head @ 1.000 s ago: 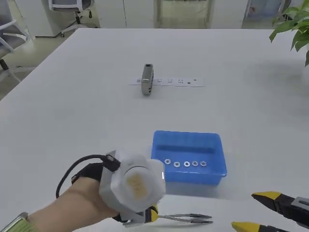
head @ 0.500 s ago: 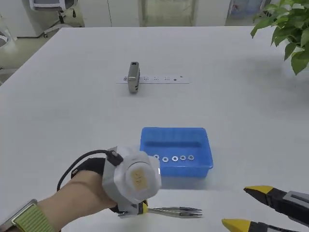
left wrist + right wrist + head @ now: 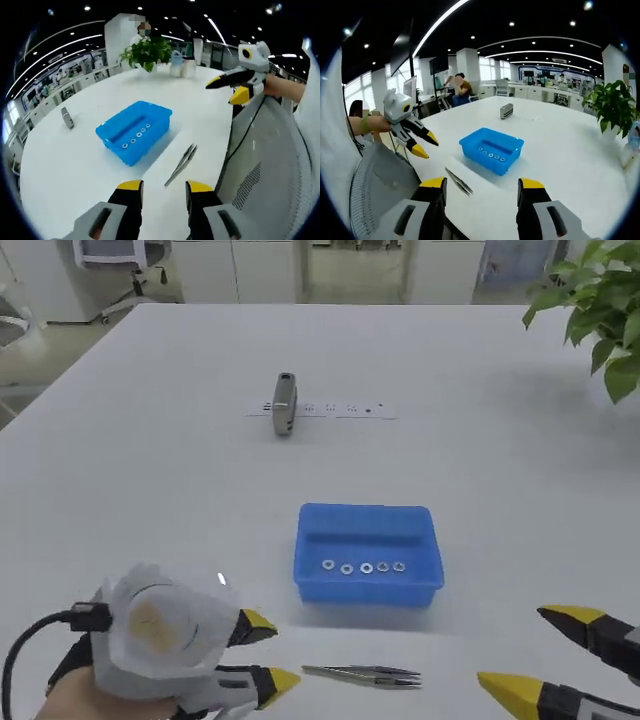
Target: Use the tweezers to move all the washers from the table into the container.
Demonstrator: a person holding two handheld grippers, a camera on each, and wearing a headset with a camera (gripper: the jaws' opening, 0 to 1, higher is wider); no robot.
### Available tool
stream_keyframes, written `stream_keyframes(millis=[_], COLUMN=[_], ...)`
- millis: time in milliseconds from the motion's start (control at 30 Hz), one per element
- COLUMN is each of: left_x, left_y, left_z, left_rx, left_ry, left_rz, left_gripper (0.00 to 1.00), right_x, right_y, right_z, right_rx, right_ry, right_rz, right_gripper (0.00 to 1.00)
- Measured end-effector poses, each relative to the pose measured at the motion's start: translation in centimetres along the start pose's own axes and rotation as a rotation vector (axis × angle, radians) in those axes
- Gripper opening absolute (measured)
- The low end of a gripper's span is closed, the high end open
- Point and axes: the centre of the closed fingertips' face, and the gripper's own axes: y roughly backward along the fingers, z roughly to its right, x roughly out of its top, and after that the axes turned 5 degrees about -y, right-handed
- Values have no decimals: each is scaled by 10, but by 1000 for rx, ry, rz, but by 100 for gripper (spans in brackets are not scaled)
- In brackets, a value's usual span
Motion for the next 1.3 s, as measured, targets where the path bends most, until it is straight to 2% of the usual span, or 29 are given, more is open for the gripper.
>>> stream_keyframes(millis=[33, 67, 167, 267, 367, 433, 500, 600, 700, 833, 933, 1067, 1300], left_x=[3, 10, 27, 39, 44, 42, 39, 38, 39, 41, 44, 51, 56], left_y=[5, 14, 32, 55, 71, 79, 83, 88, 91, 91, 91, 91, 89], left_z=[0, -3, -7, -16, -23, -27, -30, -31, -32, -32, -32, -33, -30], left_rx=[9, 41, 92, 185, 256, 306, 342, 364, 380, 378, 364, 354, 358], left_ry=[24, 62, 113, 182, 240, 241, 247, 266, 278, 303, 323, 338, 306], left_rz=[23, 69, 188, 307, 382, 387, 383, 392, 405, 420, 440, 467, 447], left_gripper=[38, 41, 55, 66, 73, 78, 83, 93, 96, 99, 99, 99, 99], right_x=[1, 5, 16, 31, 37, 37, 34, 28, 28, 36, 40, 43, 47], right_y=[-1, -2, -2, 2, 4, 5, 6, 11, 17, 20, 23, 28, 31], right_z=[0, 1, 5, 13, 17, 18, 18, 19, 23, 27, 25, 26, 35], right_rx=[1, 3, -18, -60, -88, -87, -79, -91, -113, -133, -116, -121, -146], right_ry=[-7, -26, -46, -58, -51, -58, -77, -84, -109, -119, -129, -136, -135], right_rz=[6, 24, 73, 142, 171, 173, 157, 141, 163, 197, 210, 225, 246], right_gripper=[55, 56, 60, 65, 72, 78, 79, 81, 87, 94, 99, 99, 99])
